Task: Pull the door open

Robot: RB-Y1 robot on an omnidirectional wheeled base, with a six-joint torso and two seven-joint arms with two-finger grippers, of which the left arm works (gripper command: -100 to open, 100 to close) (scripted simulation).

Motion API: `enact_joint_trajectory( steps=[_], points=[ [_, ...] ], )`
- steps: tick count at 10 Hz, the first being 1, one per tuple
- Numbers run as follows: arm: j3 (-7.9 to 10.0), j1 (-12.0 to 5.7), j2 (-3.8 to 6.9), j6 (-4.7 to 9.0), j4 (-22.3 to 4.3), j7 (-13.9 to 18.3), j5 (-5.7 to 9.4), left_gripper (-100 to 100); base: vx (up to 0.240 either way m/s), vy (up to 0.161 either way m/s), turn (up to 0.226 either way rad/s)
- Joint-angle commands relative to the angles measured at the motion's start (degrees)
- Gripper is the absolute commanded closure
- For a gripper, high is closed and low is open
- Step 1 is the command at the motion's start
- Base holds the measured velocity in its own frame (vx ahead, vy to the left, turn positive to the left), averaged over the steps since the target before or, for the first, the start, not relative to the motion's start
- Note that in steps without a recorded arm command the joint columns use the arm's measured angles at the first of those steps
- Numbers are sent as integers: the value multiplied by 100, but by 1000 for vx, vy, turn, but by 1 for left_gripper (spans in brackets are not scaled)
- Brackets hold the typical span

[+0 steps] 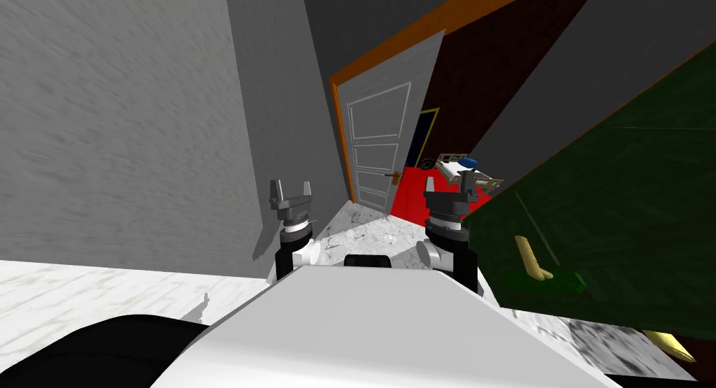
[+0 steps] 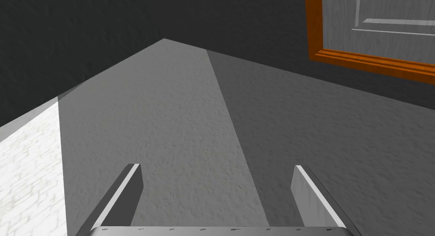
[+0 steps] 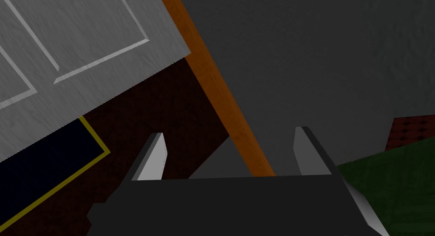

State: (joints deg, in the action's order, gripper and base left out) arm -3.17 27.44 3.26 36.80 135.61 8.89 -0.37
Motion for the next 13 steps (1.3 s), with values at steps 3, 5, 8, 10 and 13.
enact_joint_trajectory(
  steps=[3, 5, 8, 10, 13],
  points=[
    [-17, -31, 21, -6, -26, -11, -14, -100, 183, 177, 14],
    [-41, -91, 47, -19, -82, -30, -34, -100, 153, 123, 14],
    [-79, -183, 86, -39, -169, -60, -65, -100, 118, 146, 8],
    [-106, -248, 114, -54, -231, -81, -87, -100, 108, 168, 8],
    [-149, -353, 158, -77, -331, -115, -122, -100, 128, 160, 9]
  ],
)
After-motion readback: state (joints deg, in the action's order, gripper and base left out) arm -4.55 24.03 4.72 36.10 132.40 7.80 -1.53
